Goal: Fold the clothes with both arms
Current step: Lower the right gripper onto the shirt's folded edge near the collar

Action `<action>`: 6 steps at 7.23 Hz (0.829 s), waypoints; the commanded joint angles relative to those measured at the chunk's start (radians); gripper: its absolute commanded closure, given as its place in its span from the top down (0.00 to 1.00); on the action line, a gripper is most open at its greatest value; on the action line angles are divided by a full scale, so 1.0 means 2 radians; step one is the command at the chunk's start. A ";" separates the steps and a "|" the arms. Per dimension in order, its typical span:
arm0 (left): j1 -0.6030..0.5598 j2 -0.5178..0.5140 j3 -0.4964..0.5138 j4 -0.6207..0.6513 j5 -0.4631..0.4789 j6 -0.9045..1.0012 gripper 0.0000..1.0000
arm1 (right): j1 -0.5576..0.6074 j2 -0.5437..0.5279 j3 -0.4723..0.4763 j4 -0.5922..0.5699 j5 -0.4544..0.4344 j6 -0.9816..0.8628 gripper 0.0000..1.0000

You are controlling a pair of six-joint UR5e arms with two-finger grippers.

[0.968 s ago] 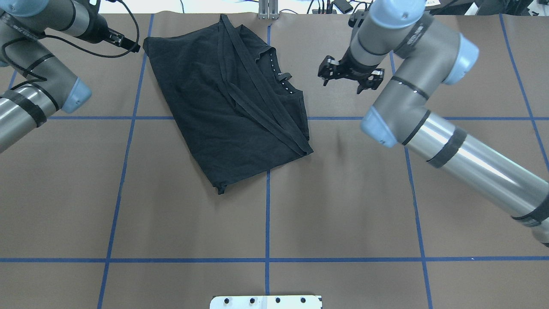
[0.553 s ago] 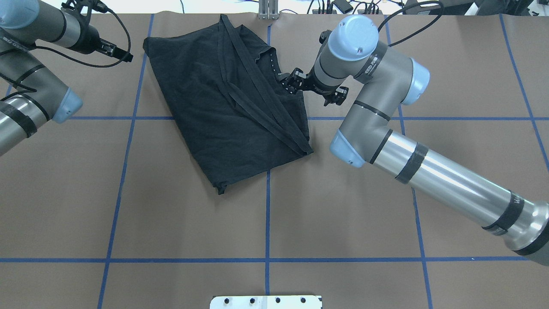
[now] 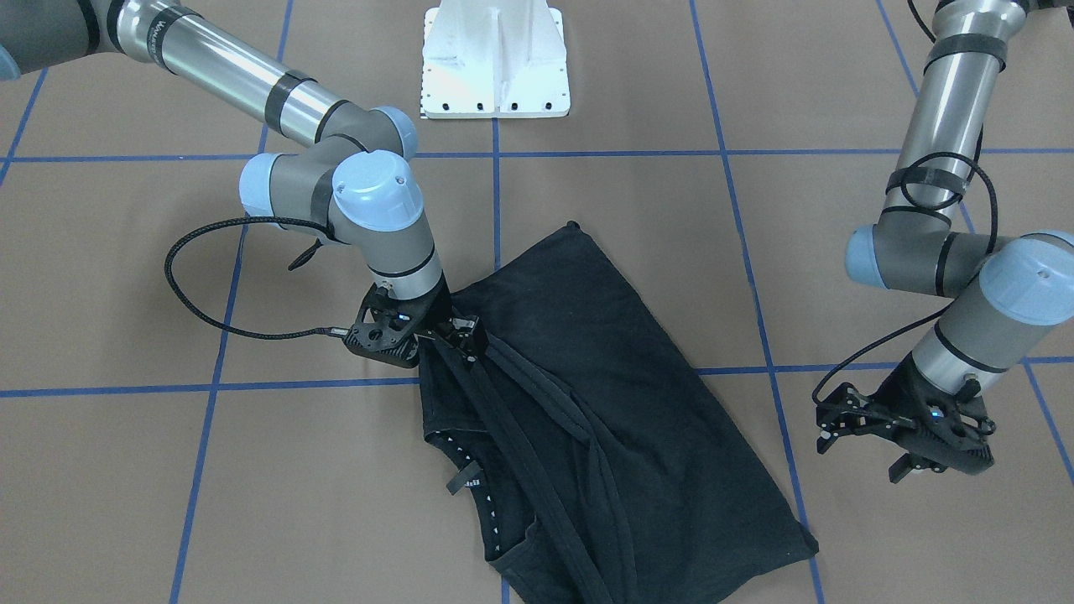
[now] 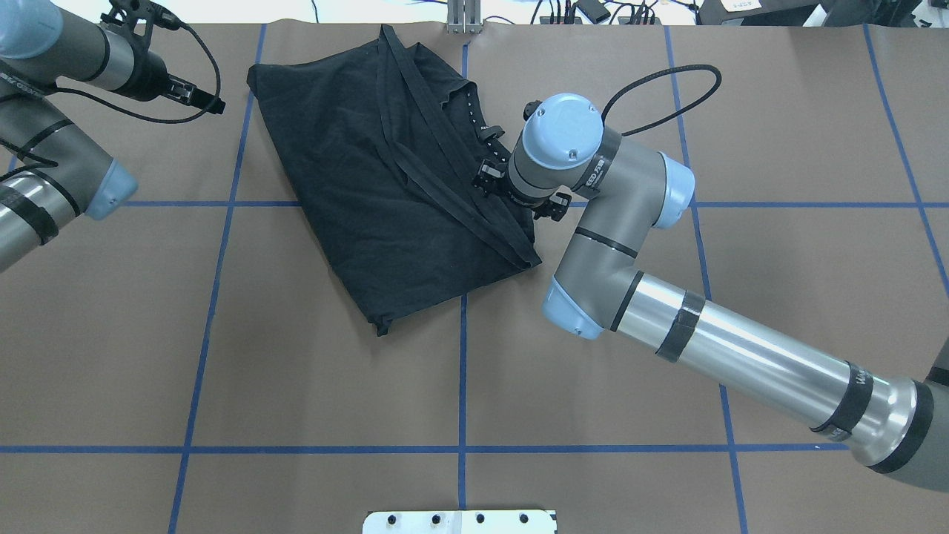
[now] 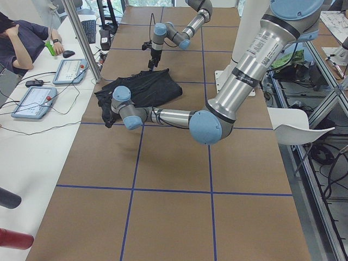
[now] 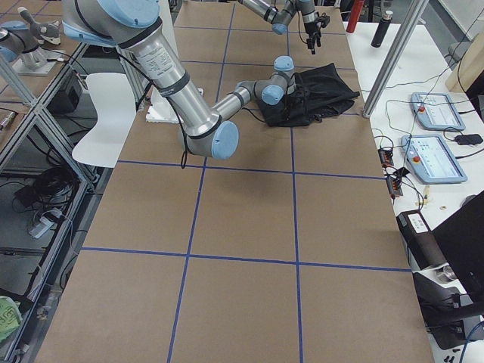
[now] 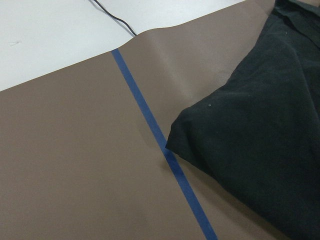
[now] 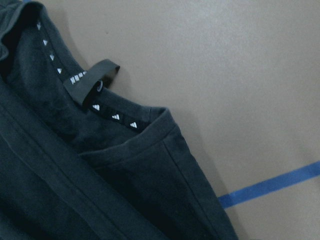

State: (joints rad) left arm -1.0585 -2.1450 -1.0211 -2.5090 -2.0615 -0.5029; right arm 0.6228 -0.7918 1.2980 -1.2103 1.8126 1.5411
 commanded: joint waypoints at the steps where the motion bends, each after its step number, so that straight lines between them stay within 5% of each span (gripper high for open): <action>1: 0.000 0.002 0.000 0.000 -0.001 0.000 1.00 | -0.011 -0.010 0.007 -0.001 -0.014 -0.005 0.95; 6: 0.000 0.002 -0.003 0.000 -0.001 -0.001 1.00 | -0.015 -0.031 0.014 0.002 -0.016 -0.020 0.93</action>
State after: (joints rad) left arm -1.0584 -2.1421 -1.0235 -2.5096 -2.0632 -0.5046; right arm 0.5978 -0.8531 1.3220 -1.2079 1.7835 1.5035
